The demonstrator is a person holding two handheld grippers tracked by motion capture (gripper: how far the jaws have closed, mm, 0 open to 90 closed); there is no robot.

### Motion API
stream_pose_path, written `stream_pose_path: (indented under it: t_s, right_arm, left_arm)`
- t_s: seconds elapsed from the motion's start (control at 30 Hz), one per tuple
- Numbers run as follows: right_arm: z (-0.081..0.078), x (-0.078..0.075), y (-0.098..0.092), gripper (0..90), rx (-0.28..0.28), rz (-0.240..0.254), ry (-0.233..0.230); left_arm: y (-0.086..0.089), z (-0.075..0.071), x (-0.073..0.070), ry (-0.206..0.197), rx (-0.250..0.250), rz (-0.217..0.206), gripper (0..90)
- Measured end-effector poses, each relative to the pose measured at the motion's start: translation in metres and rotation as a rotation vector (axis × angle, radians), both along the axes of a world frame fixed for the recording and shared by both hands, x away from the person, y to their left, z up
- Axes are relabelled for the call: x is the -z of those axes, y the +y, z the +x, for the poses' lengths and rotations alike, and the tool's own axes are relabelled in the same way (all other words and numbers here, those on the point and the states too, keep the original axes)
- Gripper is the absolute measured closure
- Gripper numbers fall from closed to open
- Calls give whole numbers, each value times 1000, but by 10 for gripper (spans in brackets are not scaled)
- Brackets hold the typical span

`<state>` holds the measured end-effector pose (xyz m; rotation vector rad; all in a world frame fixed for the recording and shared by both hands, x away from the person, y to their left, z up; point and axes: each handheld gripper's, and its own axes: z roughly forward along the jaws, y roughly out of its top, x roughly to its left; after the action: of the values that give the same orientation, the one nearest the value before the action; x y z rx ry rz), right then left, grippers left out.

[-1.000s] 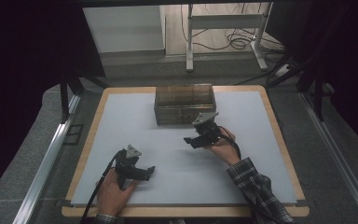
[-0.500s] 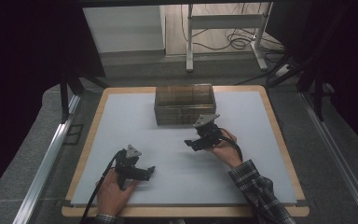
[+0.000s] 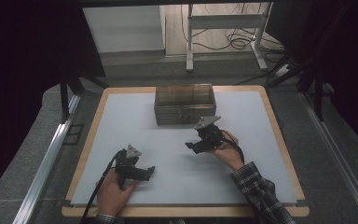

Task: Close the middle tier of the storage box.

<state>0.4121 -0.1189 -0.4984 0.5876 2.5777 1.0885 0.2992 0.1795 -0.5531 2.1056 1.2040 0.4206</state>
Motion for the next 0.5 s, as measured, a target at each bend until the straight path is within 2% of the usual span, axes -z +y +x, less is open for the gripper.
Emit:
stream_pose_path:
  t_s: [0.5]
  right_arm:
    - [-9, 0, -2, 159, -23, -12, 2]
  left_arm:
    - [0, 0, 0, 0, 2, 2, 0]
